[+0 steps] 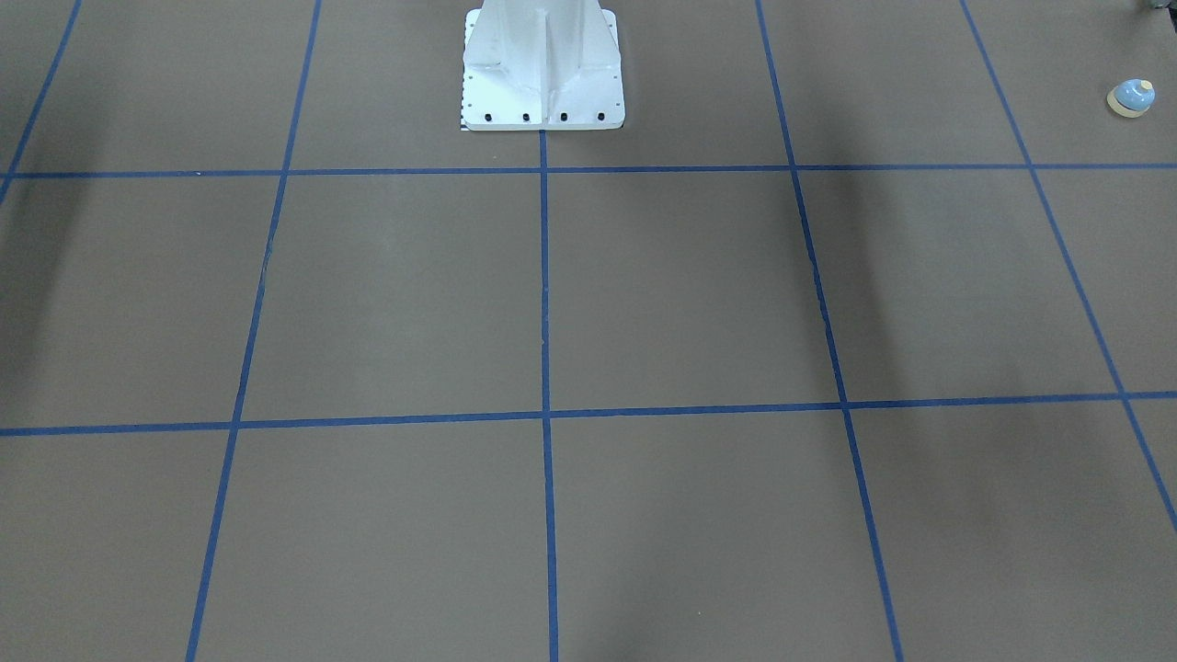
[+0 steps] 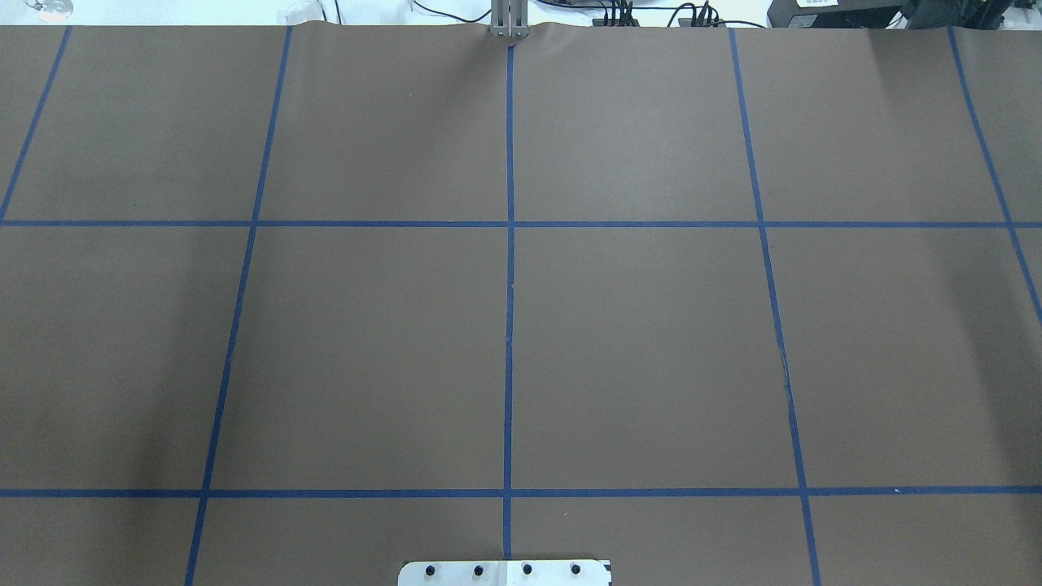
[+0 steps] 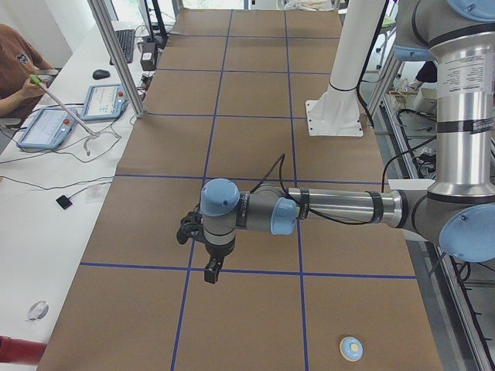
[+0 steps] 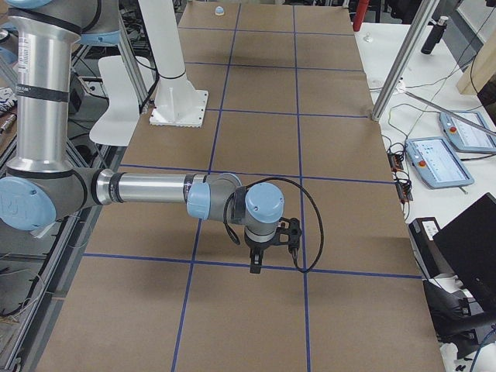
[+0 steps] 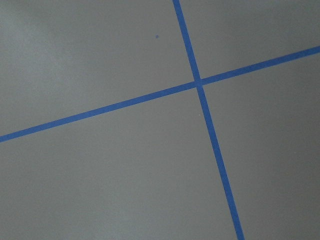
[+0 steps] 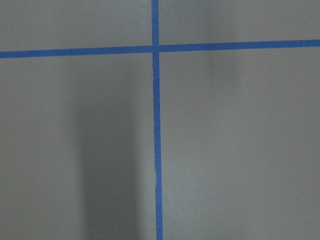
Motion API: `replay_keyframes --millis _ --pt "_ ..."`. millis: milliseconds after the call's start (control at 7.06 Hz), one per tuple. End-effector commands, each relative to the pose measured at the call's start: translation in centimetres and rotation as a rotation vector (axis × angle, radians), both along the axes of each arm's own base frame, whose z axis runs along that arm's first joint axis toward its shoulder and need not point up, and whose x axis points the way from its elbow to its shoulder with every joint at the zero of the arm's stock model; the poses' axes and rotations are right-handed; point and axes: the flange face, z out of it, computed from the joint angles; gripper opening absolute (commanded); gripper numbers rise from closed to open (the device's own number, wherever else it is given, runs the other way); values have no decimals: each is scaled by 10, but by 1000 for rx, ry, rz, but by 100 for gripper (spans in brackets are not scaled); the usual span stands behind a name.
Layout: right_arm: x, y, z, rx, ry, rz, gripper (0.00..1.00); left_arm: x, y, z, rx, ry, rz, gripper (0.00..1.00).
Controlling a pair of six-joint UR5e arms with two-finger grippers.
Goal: Place and press bell with both arms
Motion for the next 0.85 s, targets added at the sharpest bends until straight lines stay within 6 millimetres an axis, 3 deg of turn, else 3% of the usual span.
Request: replay_keyframes --millis 0,142,425,708 --pt "0 0 1 -2 1 0 100 2 -4 -4 7 2 -1 100" --pt "0 0 1 -2 1 0 100 2 -1 -1 -1 2 0 100" --pt "0 -1 -1 4 1 0 100 1 -9 -22 42 -3 -1 100" --pt "0 -1 -2 5 3 0 100 -3 -3 -40 31 -71 -7 100"
